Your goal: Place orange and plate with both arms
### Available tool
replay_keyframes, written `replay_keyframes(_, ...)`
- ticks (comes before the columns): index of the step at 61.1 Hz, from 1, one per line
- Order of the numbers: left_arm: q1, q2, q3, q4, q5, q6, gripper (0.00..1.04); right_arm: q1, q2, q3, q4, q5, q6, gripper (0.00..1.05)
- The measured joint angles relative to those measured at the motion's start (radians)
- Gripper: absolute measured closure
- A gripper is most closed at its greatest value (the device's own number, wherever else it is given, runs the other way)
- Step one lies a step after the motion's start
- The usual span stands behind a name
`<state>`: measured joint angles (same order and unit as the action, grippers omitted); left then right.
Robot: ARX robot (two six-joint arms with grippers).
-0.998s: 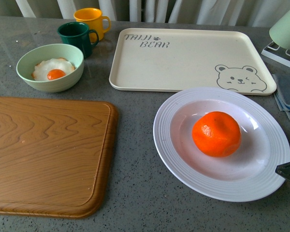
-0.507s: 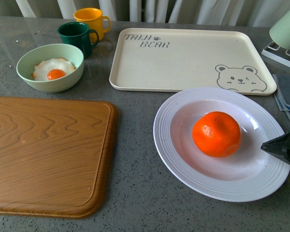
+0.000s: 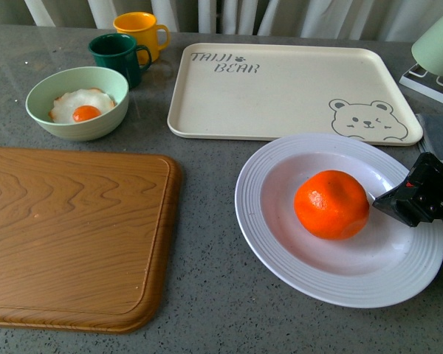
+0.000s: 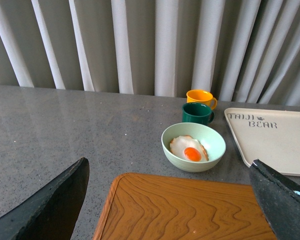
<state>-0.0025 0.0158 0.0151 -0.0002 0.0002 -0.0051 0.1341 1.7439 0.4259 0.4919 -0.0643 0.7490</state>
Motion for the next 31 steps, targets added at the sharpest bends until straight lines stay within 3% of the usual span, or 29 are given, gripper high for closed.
replay_keyframes(17,0.000,0.000,0.000,0.000,0.000,0.000,0.09,0.003,0.034,0.024,0.015,-0.004,0.015,0.11)
replay_keyframes(31,0.000,0.000,0.000,0.000,0.000,0.000,0.09,0.003,0.049,0.024,0.016,0.008,0.023,0.42)
